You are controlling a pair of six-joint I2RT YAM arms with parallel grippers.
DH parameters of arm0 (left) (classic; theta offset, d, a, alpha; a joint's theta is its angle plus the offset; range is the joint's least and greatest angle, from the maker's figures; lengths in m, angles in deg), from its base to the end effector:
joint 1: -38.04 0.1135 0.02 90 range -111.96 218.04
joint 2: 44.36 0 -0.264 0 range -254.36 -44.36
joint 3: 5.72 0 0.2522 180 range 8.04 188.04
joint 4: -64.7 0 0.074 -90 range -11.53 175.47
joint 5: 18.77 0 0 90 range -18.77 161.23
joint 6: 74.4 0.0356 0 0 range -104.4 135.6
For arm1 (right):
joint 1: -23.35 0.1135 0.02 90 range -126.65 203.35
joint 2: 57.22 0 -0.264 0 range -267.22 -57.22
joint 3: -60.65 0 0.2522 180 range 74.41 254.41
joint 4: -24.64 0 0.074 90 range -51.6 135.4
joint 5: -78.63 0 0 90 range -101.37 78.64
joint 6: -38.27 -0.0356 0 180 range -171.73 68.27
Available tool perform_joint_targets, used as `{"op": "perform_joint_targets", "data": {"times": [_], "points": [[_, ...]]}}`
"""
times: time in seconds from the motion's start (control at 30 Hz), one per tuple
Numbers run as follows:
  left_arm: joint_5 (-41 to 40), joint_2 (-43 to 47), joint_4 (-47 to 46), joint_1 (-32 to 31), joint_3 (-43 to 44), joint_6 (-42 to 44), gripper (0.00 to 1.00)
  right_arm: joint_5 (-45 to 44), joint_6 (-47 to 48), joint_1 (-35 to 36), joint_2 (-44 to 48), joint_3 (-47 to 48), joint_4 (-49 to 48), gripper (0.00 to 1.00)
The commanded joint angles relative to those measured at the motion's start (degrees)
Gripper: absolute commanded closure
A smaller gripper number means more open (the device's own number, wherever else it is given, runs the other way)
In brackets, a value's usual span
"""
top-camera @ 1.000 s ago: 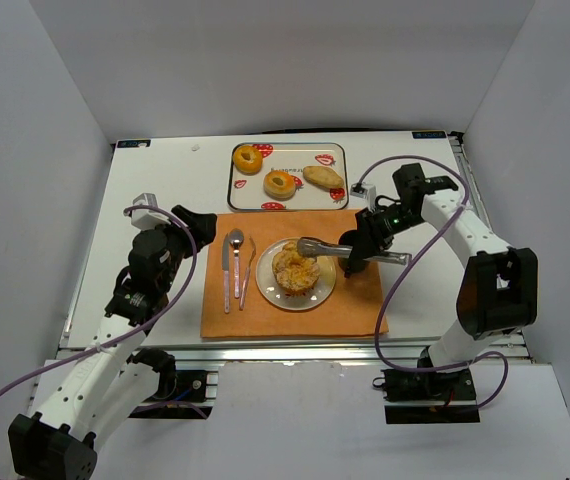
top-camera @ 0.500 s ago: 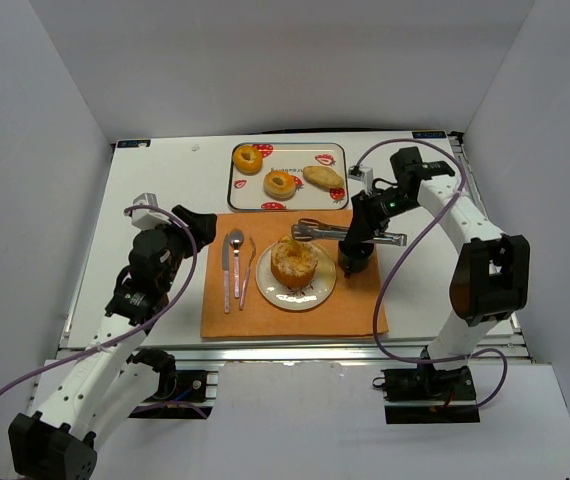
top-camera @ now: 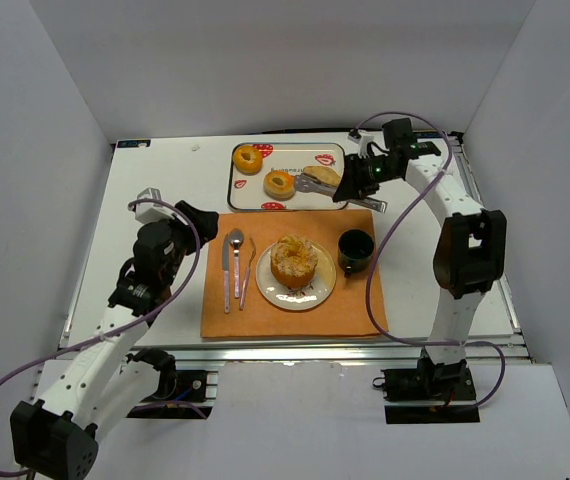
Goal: Place the bread
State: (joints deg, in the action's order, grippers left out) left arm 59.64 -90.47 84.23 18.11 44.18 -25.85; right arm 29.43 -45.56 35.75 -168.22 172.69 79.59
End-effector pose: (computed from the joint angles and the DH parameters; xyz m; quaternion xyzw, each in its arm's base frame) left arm 0.1843 -0.0592 0.2909 -0.2080 0.7679 -0.2373 0.5575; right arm 0.4113 0.1142 0.2830 -0.2503 0.8621 0.3467 0.2719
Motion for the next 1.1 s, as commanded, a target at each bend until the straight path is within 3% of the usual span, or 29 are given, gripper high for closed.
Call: {"op": "perform_joint_targets", "data": {"times": [0.0,0.33,0.67,1.07], "points": [[-1.15,-0.65,-0.40,0.15,2.53,-0.73,0.19,-3.00,-14.49,-0.01,-2.99,2.53,-6.72,0.56],[-1.15,-4.43,0.05,0.15,4.55,-0.30,0.19,-2.22,-21.99,-0.01,-10.99,6.22,-11.21,0.52],[0.08,-7.94,-0.48,0.15,5.87,1.02,0.19,3.50,-27.35,-0.01,-12.48,4.12,-16.58,0.48],[0.08,-8.56,0.48,0.15,6.75,0.85,0.19,2.36,-28.67,0.25,-16.00,6.04,-16.75,0.45]]}}
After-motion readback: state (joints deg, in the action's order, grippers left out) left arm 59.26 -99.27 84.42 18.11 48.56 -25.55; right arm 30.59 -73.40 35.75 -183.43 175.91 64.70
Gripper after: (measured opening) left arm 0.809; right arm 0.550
